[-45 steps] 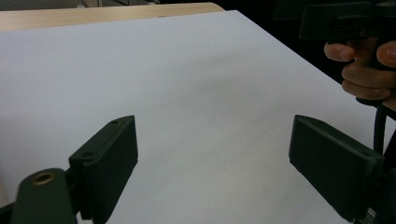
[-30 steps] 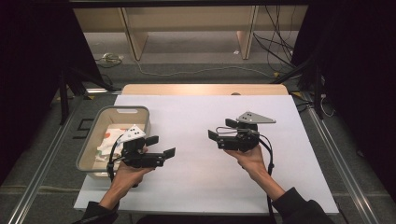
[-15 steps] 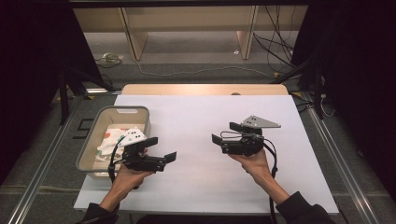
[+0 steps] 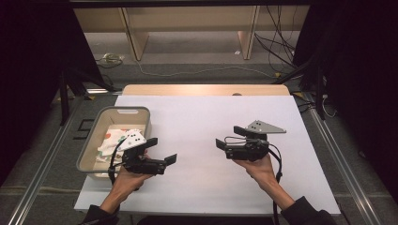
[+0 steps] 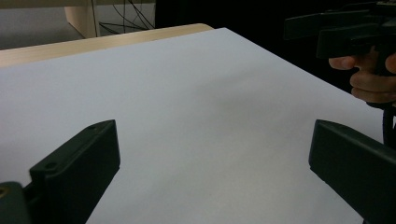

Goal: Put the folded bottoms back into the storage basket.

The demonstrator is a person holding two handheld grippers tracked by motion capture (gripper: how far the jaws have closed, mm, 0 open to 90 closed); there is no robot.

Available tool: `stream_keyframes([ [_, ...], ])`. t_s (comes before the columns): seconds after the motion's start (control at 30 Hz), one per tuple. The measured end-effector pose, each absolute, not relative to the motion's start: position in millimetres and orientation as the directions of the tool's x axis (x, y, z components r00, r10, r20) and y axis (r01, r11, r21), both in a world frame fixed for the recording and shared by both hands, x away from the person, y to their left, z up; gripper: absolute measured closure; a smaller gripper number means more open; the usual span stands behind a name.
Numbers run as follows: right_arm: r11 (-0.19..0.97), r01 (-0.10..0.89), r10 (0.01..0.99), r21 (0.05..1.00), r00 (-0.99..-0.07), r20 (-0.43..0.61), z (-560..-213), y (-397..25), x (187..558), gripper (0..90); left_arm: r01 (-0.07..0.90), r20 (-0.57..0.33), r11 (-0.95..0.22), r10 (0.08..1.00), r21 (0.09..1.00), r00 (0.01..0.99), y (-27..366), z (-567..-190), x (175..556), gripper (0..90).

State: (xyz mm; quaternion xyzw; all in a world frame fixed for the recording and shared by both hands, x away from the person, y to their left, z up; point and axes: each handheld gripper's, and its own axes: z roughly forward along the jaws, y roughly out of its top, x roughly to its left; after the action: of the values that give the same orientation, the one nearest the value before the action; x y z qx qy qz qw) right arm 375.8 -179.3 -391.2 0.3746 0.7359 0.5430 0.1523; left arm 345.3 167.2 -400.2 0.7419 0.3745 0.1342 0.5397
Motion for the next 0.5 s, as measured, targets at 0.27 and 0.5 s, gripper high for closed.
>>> stream_keyframes([
  [0.27, 0.127, 0.391, 0.722, 0.911, -0.666, 0.185, -393, -184, 370, 13.4, 0.394, -0.195, -0.131, 0.703, 0.91, 0.684, 169, -400, 342, 1.8],
  [0.5, 0.131, 0.387, 0.722, 0.913, -0.668, 0.179, -394, -187, 365, 13.4, 0.39, -0.194, -0.127, 0.704, 0.912, 0.684, 172, -401, 340, 1.9],
])
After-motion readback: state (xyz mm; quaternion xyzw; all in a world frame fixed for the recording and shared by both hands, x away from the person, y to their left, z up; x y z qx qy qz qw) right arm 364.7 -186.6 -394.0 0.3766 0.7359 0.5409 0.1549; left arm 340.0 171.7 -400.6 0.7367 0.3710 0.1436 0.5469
